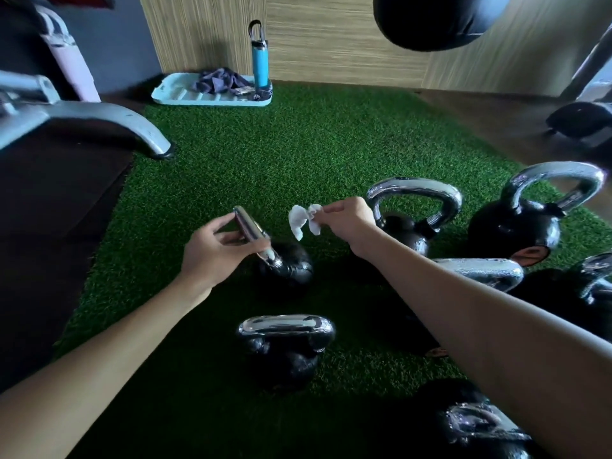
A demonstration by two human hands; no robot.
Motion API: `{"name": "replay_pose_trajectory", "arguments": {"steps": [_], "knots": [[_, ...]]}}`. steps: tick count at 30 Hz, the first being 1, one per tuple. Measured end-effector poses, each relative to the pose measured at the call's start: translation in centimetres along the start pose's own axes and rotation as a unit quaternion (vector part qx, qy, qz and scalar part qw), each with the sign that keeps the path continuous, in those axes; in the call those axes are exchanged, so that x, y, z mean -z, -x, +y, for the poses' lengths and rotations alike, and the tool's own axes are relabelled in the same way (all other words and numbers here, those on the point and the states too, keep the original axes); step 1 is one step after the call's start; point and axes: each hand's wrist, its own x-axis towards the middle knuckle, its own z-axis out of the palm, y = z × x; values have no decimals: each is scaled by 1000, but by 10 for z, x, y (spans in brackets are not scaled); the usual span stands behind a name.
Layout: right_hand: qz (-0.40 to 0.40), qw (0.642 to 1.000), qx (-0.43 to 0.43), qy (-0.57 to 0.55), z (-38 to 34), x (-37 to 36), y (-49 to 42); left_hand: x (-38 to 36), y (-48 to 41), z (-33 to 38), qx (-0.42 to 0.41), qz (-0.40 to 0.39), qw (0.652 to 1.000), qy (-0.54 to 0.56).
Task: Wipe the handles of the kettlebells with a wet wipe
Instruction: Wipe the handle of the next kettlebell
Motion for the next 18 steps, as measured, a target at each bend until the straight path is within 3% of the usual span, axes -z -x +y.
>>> {"name": "replay_pose_trajectory", "arguments": {"steps": [6, 18], "knots": [[-11, 998, 28, 50, -12, -42, -25, 24, -4, -10, 6, -62, 997, 36], [-49, 988, 84, 117, -4, -110, -37, 31, -6, -7, -13, -104, 994, 5]]}}
